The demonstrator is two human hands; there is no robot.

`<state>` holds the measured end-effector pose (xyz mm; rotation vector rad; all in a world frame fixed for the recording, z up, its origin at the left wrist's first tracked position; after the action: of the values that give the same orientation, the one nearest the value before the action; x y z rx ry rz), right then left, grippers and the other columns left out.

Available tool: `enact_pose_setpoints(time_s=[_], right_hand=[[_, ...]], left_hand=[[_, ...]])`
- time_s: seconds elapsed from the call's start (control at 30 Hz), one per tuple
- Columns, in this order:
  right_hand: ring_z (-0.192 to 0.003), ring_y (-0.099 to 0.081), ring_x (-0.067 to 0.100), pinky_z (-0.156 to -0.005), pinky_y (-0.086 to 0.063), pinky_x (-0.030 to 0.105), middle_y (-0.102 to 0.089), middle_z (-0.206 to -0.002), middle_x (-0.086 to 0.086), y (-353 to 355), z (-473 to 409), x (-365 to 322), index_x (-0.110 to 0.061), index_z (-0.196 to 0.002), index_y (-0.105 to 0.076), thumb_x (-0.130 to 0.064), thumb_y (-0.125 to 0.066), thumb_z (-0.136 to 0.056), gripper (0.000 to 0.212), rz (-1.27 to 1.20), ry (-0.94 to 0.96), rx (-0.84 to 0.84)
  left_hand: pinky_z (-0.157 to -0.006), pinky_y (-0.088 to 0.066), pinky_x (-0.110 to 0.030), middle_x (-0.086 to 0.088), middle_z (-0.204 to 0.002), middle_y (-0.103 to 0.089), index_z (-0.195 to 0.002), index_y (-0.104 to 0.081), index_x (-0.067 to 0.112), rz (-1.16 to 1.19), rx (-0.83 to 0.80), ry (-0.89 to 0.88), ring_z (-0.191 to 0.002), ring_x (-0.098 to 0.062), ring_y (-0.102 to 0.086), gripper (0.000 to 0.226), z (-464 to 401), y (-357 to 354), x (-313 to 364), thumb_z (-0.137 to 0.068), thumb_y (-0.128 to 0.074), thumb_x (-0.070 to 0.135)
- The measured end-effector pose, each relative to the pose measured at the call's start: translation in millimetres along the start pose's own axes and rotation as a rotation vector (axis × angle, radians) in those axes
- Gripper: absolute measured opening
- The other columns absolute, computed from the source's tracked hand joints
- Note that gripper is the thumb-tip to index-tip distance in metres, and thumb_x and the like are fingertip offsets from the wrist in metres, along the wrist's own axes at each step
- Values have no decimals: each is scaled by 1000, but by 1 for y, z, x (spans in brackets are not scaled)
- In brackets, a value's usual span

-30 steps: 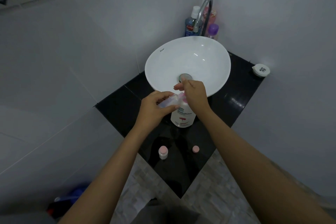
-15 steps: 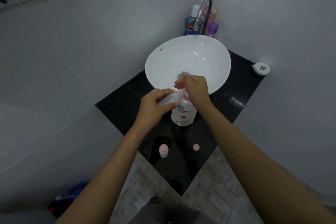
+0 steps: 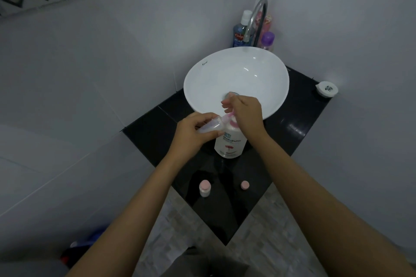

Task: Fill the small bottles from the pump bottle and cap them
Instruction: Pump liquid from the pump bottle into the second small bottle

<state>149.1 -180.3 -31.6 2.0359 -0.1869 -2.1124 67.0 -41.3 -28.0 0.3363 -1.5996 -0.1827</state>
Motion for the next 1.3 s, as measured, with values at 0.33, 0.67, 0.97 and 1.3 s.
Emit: enact_pose_setpoints(time_s=[0.33, 0.67, 0.97, 1.3], right_hand=[[-85, -66, 17, -81, -52, 32, -73, -87, 5, -5, 1, 16, -4, -87, -74, -26, -40, -98, 42, 77, 2, 10], [-67, -64, 11, -74, -51, 25, -70, -75, 8, 0, -4, 3, 3, -85, -72, -23, -45, -97, 40, 40, -6, 3], [-79, -68, 23, -82, -53, 35, -71, -78, 8, -6, -3, 18, -2, -83, -72, -25, -40, -98, 43, 70, -7, -1], [-75, -66, 19, -83, -54, 36, -72, -76, 9, 0, -5, 6, -2, -81, -74, -25, -43, -96, 41, 67, -2, 36]], left_hand=[[-82, -45, -14, 2, -102, -63, -111, -70, 20, -40, 20, 18, -94, -4, -59, 41, -7, -4, -9, -71, -79, 22], [-78, -42, -1, 5, -107, -63, -114, -68, 19, -27, 17, 9, -93, 9, -57, 41, -8, 2, -6, -74, -78, 22], [-83, -43, -15, 2, -108, -62, -110, -68, 22, -55, 0, 32, -98, -7, -57, 35, -9, -5, -4, -75, -76, 20], [-80, -42, -10, 2, -112, -64, -113, -68, 21, -59, -2, 17, -101, -4, -58, 39, -13, -1, 1, -75, -76, 23]])
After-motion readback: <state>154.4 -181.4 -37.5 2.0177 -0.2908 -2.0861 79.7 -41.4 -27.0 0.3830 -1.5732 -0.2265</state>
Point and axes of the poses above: each hand's wrist, its own z-axis away from the middle knuckle, its own y-axis out of the back of the hand, x = y × z, the point moved 8 cm from there along -z, towards the middle knuckle
